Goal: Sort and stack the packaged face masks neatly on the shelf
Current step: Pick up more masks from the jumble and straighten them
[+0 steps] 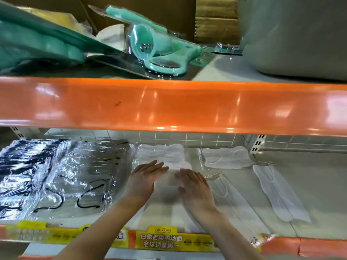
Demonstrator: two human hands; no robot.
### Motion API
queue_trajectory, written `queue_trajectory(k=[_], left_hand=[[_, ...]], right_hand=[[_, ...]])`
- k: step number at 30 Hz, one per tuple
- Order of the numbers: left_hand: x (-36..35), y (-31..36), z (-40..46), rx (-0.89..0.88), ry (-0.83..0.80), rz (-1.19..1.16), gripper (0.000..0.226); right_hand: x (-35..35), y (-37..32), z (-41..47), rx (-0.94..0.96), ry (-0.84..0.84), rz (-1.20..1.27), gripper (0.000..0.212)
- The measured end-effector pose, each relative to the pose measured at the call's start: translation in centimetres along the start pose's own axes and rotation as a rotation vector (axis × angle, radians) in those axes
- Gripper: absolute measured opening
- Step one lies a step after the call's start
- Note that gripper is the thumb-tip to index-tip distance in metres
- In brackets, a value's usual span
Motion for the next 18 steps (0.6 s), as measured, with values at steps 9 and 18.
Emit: queue_trajectory(k=[9, 18], left_hand=[[-2.1, -1.2, 0.1, 0.131, -0.388, 0.16, 0.06], [-3.3, -0.1, -0.3, 0.189, -0.401, 0.079, 0.054]], right_hand=[[-2.0, 0.7, 0.8, -0.047, 0.045, -0.022, 0.012], [-3.3, -0.4, 1.7, -0.146, -0.053, 0.024, 0.023]])
Point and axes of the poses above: each hand's wrist, its own z-axis towards the middle knuckle, its own x-axis out of the back of the hand, y = z × x, the point moved 3 cm from there along z, towards the middle knuckle, and after that the axes turned 14 degrees about z, right-handed, at the moved point
